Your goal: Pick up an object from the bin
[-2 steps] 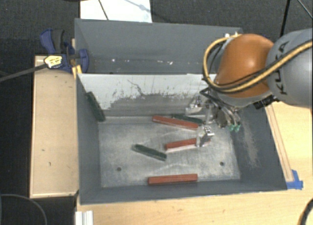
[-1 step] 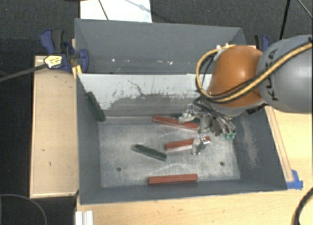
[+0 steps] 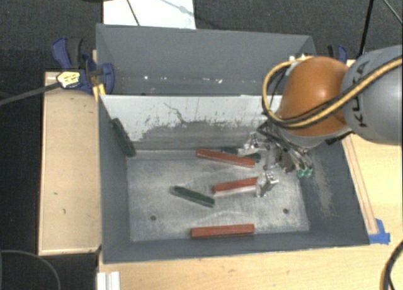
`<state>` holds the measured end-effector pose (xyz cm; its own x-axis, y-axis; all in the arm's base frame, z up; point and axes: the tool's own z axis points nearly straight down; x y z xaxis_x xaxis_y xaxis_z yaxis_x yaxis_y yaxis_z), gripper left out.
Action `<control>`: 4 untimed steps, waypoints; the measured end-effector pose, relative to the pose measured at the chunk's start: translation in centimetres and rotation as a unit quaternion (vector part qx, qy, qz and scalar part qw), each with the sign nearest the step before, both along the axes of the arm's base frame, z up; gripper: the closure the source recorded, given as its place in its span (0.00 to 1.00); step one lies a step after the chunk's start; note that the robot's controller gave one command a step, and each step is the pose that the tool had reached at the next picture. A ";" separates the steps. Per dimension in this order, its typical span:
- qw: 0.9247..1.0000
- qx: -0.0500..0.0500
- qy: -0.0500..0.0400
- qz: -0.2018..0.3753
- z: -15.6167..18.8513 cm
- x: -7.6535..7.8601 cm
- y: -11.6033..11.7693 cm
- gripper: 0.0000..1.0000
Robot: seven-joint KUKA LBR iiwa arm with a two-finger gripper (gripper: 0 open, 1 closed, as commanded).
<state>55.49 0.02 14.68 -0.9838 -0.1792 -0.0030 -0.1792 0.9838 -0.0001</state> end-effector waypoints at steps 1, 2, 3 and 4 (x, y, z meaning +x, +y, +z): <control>0.999 0.000 -0.002 0.049 -6.8 0.5 -0.3 0.00; 0.999 0.000 -0.004 0.052 -6.3 0.6 -0.3 1.00; 0.999 0.000 -0.004 0.052 -6.3 0.6 -0.3 1.00; 0.999 0.000 -0.002 0.052 -6.0 0.5 -0.3 1.00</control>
Offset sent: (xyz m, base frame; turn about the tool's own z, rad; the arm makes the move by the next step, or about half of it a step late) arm 0.0026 -0.0083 -0.0768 -0.1924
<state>56.00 -0.26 8.67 -0.9597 -0.2810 -0.0064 -0.2810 0.9597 -0.0009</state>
